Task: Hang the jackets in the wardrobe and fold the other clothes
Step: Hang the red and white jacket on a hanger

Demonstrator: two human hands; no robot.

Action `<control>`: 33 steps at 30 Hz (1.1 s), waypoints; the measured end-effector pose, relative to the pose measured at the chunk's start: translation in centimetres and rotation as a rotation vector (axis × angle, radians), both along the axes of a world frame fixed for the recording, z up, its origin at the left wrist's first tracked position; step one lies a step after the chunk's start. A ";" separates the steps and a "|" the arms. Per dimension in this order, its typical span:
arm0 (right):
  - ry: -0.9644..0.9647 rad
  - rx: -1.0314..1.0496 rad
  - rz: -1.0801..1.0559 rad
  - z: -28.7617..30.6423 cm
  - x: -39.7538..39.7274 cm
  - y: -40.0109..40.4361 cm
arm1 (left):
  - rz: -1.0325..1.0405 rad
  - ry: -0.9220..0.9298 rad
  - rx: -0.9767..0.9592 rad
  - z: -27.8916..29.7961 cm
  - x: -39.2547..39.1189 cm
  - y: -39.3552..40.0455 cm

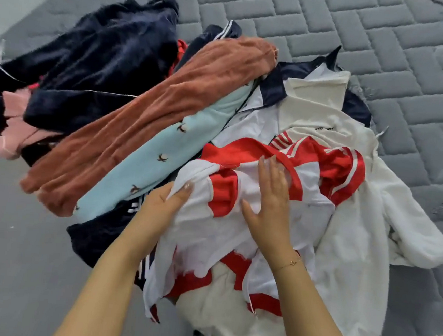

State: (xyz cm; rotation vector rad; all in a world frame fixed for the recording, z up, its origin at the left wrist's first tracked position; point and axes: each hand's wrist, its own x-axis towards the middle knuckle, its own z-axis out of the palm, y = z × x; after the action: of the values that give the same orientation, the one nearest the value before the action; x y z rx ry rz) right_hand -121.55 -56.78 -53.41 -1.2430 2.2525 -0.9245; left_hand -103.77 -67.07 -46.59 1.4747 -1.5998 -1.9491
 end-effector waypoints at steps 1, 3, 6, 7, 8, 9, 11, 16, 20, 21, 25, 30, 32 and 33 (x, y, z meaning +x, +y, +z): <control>0.022 0.031 0.056 1.0 0.9 -0.3 | -0.001 0.021 0.027 1.6 1.6 0.2; 0.020 0.052 0.143 3.5 3.2 -0.5 | -0.021 0.063 0.075 5.1 5.3 1.1; -0.011 -0.055 0.313 7.8 8.0 -0.6 | -0.056 0.100 0.052 10.4 12.2 3.0; 0.003 -0.100 0.379 9.4 10.2 -0.7 | -0.029 0.098 0.028 12.2 14.9 3.7; 0.037 -0.142 0.438 10.9 12.4 -0.7 | 0.012 0.096 0.011 13.8 17.8 4.5; 0.075 -0.181 0.491 12.3 14.9 -0.8 | 0.060 0.101 -0.004 15.4 20.9 5.5; 0.108 -0.217 0.570 15.3 20.0 -1.0 | 0.158 0.132 -0.040 18.6 27.2 8.1; -0.048 -0.033 0.812 20.6 35.1 0.1 | 0.538 0.237 -0.187 24.8 42.9 16.9; -0.323 0.054 0.961 24.0 47.8 2.9 | 1.027 0.289 -0.199 26.8 53.8 24.0; -0.396 0.055 0.991 25.1 50.7 3.7 | 1.103 0.271 -0.219 27.3 56.2 25.7; -0.563 0.113 1.179 30.4 61.0 6.4 | 1.370 0.251 -0.302 28.6 63.9 33.1; -0.624 0.182 1.380 34.7 72.3 9.6 | 1.631 0.366 -0.373 30.2 69.9 41.9; -0.672 0.250 1.431 35.8 76.5 10.8 | 1.615 0.324 -0.370 30.9 71.8 45.1; -0.702 0.287 1.462 36.2 78.5 11.5 | 1.584 0.231 -0.352 31.3 72.5 46.5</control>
State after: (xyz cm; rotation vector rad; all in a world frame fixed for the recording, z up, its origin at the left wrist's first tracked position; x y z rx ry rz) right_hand -43.03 -45.28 -17.23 -1.5794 0.5372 -0.2921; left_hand -31.22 -20.53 -15.28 1.4404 -0.2472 -0.7665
